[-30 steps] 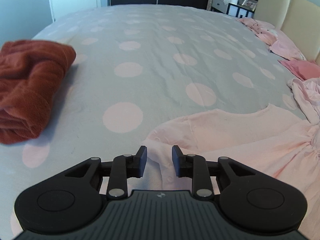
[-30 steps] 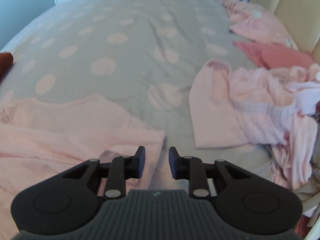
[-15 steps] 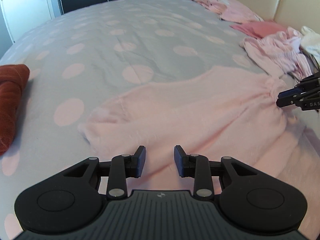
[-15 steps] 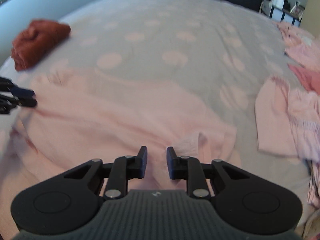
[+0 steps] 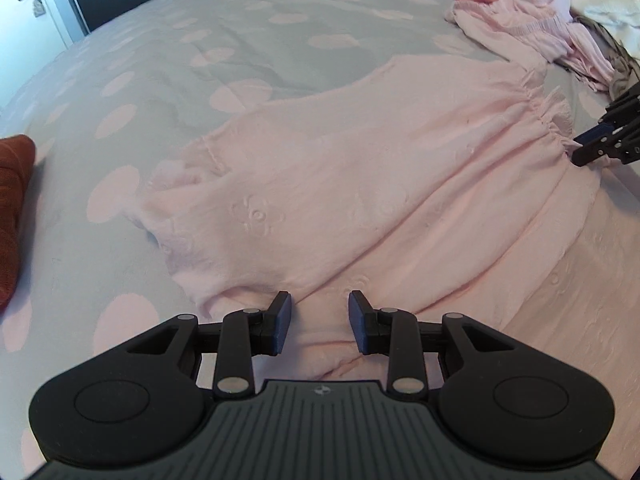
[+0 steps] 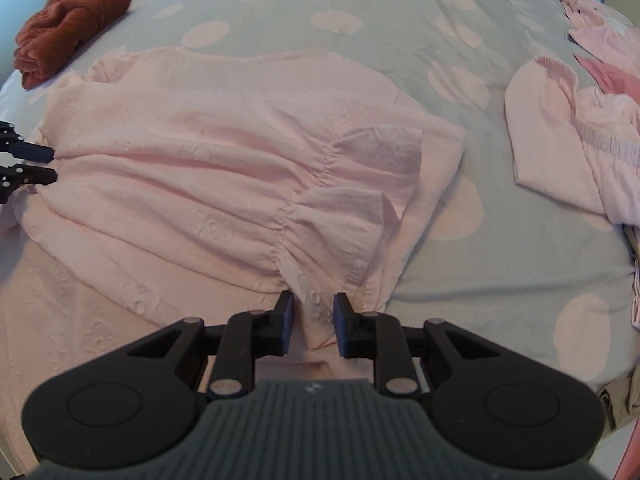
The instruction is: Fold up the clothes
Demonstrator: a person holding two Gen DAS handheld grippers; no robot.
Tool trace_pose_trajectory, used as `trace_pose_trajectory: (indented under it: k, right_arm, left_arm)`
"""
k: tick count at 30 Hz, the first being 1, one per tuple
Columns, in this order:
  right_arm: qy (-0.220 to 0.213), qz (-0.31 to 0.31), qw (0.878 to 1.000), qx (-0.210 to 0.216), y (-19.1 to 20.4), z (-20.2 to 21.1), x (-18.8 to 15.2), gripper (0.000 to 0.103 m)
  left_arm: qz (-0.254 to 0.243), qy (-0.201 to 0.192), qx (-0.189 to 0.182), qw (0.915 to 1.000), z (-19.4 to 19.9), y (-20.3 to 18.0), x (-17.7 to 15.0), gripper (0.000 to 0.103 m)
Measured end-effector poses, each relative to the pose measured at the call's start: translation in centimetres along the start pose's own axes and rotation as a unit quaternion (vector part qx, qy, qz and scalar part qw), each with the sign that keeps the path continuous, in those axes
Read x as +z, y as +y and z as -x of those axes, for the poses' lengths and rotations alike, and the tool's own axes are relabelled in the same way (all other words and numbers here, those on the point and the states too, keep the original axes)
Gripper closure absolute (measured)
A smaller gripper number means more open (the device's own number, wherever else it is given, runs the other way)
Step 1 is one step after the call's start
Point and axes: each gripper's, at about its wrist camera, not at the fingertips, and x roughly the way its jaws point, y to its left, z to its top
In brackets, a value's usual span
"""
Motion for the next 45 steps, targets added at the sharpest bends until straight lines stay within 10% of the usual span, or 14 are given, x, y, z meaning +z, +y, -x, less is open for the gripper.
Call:
trace_pose_trajectory:
  k: [10, 26, 45]
  right_arm:
    - [-0.015, 0.023, 0.999, 0.041, 0.6, 6.1, -3.6, 0.071]
    - [0.078, 0.123, 0.989, 0.001, 3.1, 8.6, -14.9, 0.065]
    - [0.153, 0.081, 0.985, 0.014, 0.5, 7.8, -19.9, 0.055]
  left_arm:
    - [0.011, -0.004, -0.032, 0.9994, 5.1, -1.2, -2.9, 0.059]
    - [-0.022, 0.109, -0.053, 0.9924, 9.3, -6.1, -12.5, 0.05]
    - [-0.042, 0.192, -0.065, 0.9783, 9.0, -8.6, -19.5, 0.045]
